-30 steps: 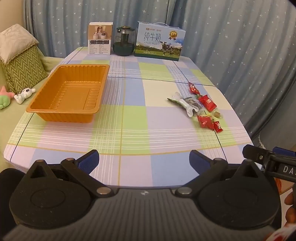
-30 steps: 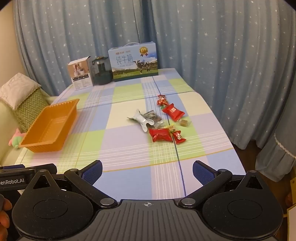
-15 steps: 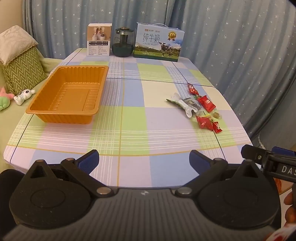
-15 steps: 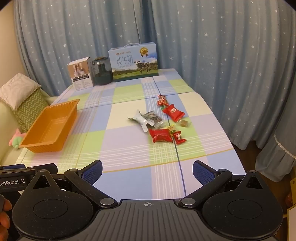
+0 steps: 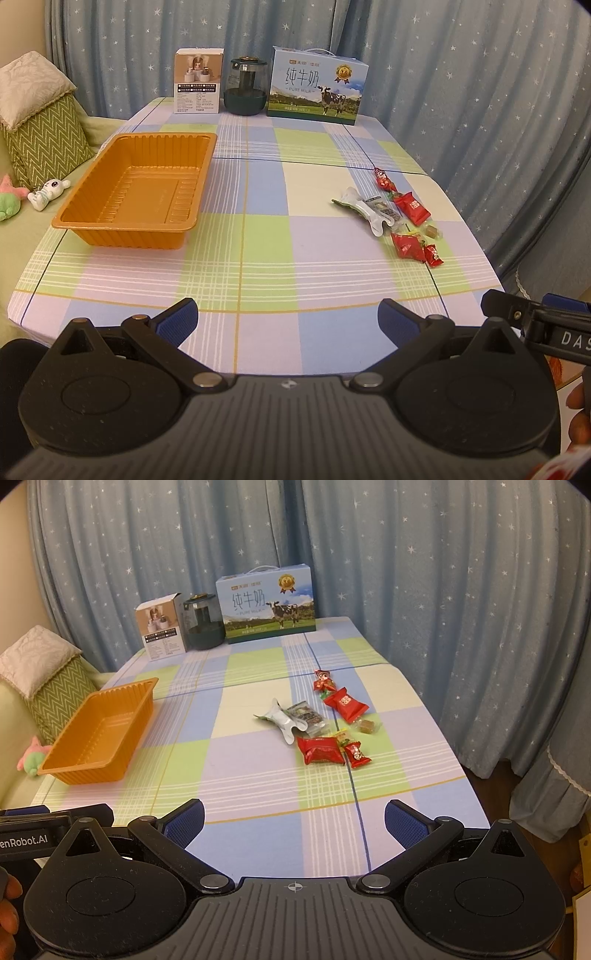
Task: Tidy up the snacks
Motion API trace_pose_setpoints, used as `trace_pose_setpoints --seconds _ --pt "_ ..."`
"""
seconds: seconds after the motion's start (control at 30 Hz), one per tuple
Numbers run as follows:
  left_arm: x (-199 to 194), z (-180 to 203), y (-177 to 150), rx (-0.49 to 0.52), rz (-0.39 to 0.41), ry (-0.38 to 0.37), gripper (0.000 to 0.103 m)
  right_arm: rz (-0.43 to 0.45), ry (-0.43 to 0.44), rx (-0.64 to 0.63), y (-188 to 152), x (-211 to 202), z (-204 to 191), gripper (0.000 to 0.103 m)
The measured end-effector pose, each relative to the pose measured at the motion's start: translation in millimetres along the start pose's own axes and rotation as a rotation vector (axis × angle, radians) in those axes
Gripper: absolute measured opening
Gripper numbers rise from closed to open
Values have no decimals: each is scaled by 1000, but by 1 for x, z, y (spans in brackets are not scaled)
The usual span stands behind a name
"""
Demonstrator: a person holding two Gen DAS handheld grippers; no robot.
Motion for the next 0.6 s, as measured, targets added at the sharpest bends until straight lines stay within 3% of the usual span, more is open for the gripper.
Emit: trace_pose_setpoints --seconds 0.6 --pt "1 -2 1 3 -2 1 103 0 0 -1 4 1 -2 103"
Point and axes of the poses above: each gripper's, at about its wrist camera, not at the fingertips, and x roughly the way its jaws point, z to its right, y to its top, the point moved 8 cm from there along x, roughly the way its jaws point, and after that the axes turned 15 degrees about z, right-handed, at the moved point
